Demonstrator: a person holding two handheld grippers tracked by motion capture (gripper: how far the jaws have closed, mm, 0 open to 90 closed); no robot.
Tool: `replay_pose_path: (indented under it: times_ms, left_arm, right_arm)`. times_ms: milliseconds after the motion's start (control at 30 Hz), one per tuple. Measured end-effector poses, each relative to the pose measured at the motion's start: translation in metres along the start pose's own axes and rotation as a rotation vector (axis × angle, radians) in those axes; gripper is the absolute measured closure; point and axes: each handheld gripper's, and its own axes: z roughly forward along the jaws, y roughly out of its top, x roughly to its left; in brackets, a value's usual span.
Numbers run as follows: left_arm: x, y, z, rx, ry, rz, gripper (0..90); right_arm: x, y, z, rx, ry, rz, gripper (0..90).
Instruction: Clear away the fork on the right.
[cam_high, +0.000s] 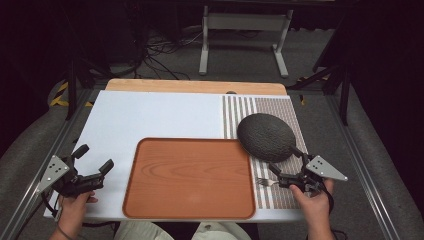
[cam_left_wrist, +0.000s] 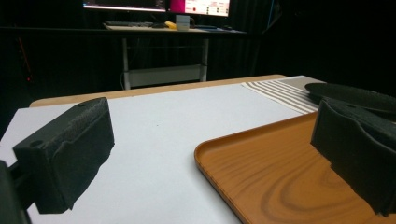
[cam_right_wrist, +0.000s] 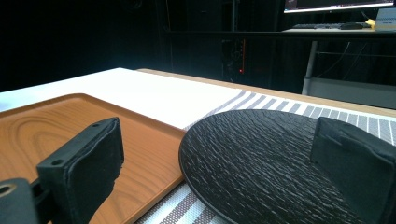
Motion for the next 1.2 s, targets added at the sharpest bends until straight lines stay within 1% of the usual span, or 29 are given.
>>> replay_pose_path:
  times_ms: [133, 233, 400, 600, 700, 767, 833, 867, 1033, 1200]
  left_arm:
    - [0.000, 0.000, 0.000, 0.002, -0.005, -0.003, 0.0]
    - [0.000, 0.000, 0.001, 0.002, -0.007, -0.012, 0.0]
    - [0.000, 0.000, 0.002, 0.015, -0.020, -0.002, 0.0]
    - [-0.001, 0.000, 0.002, 0.011, -0.018, 0.001, 0.0]
    - [-0.001, 0.000, 0.001, 0.013, -0.014, 0.001, 0.0]
    - [-0.001, 0.000, 0.001, 0.014, -0.009, 0.002, 0.0]
    - [-0.001, 0.000, 0.001, 0.012, -0.009, -0.001, 0.0]
    - [-0.002, 0.000, 0.001, 0.012, -0.006, -0.001, 0.0]
    - [-0.001, 0.000, -0.001, 0.015, -0.003, 0.005, 0.0]
    - [-0.002, 0.000, 0.001, 0.016, -0.004, 0.001, 0.0]
  right_arm:
    - [0.000, 0.000, 0.000, -0.001, 0.001, 0.004, 3.4]
    - [0.000, 0.000, 0.000, -0.002, 0.002, 0.006, 3.4]
    - [0.000, 0.000, 0.000, 0.000, 0.001, 0.005, 3.4]
    - [0.000, 0.001, -0.001, 0.000, 0.003, 0.011, 3.4]
    - [0.000, 0.002, -0.001, 0.000, 0.003, 0.022, 3.4]
    - [0.001, 0.006, -0.001, -0.005, 0.003, 0.025, 3.8]
    - [0.000, 0.008, 0.000, 0.002, 0.008, 0.026, 3.8]
    - [0.000, 0.010, 0.000, 0.008, 0.013, 0.023, 3.8]
    - [0.000, 0.023, 0.004, 0.078, 0.050, -0.038, 4.3]
    - [-0.002, 0.038, 0.005, 0.136, 0.077, -0.075, 6.6]
